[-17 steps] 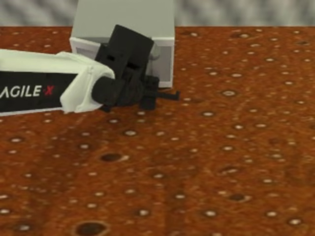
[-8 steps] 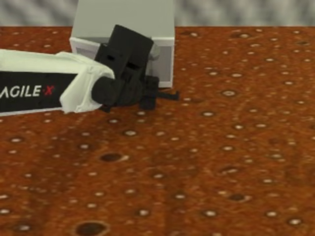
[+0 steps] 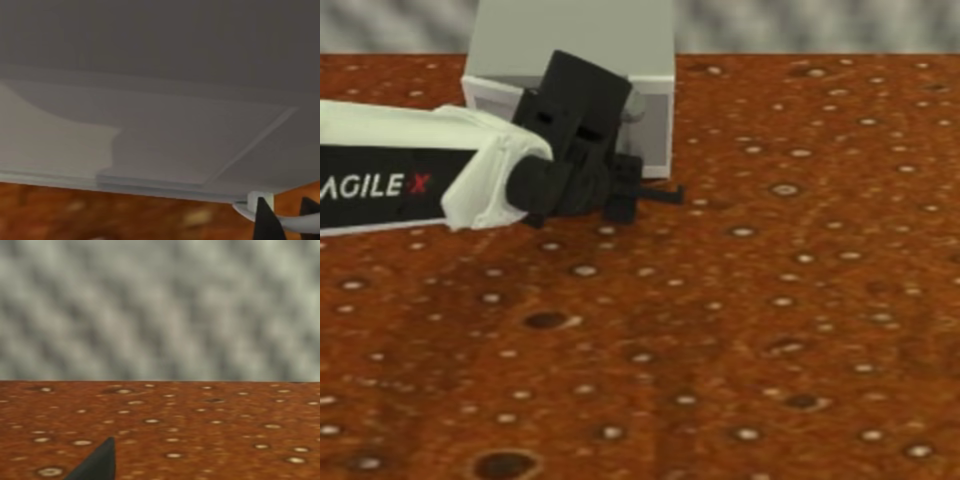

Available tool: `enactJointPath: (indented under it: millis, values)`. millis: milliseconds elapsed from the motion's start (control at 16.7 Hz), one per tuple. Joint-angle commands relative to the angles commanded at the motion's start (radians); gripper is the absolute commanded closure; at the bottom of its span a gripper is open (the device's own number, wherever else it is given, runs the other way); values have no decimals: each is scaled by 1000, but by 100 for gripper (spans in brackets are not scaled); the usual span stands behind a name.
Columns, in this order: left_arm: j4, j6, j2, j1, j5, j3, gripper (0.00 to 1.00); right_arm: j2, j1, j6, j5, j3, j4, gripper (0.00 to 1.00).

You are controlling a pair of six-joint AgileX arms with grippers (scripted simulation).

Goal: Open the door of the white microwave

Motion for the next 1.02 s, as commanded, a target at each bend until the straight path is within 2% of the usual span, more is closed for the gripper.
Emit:
enactJointPath:
  millis: [420,1020]
  values:
    - [20,54,-32,22,33,-47,100,0,0,0,0,0,0,0]
    - [20,54,-32,22,33,-47,100,0,0,0,0,0,0,0]
